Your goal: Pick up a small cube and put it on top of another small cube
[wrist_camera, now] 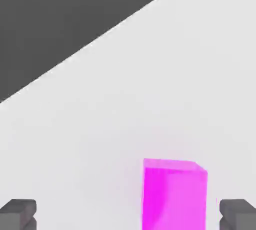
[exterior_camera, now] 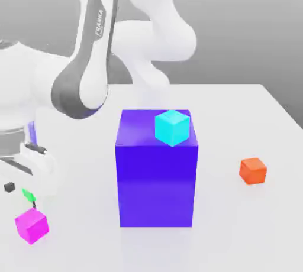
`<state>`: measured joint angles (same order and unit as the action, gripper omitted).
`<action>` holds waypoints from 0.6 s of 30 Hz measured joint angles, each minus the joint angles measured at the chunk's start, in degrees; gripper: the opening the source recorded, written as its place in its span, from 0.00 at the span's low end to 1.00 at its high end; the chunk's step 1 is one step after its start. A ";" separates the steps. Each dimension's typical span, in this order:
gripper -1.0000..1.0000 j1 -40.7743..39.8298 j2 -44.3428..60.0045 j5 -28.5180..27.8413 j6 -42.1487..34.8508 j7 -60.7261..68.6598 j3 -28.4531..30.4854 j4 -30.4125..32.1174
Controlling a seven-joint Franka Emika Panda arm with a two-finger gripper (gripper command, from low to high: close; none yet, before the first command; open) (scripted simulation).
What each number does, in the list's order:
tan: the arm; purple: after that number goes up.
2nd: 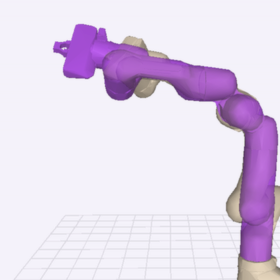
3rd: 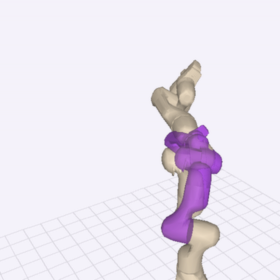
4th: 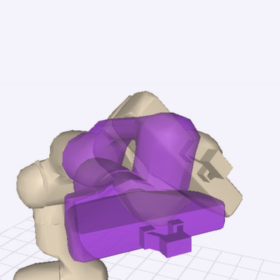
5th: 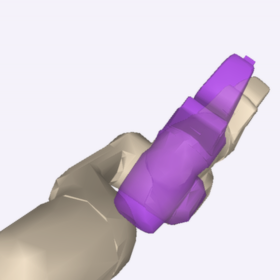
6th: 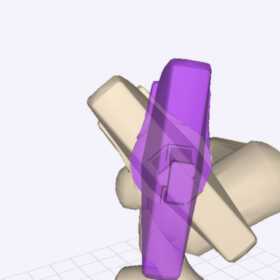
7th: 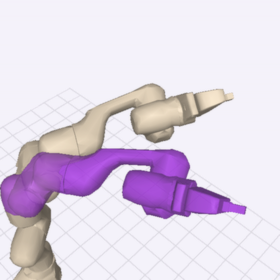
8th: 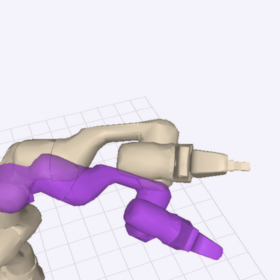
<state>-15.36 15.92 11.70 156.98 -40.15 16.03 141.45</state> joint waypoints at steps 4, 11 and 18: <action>0.50 -3.86 8.30 4.53 6.05 3.39 -4.41 -1.62; 0.00 -4.82 10.04 5.37 7.38 4.02 -5.56 -2.02; 0.00 -1.29 -1.90 -2.13 -0.76 -2.08 0.76 1.60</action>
<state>-16.65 14.01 9.57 156.23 -42.23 16.79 143.05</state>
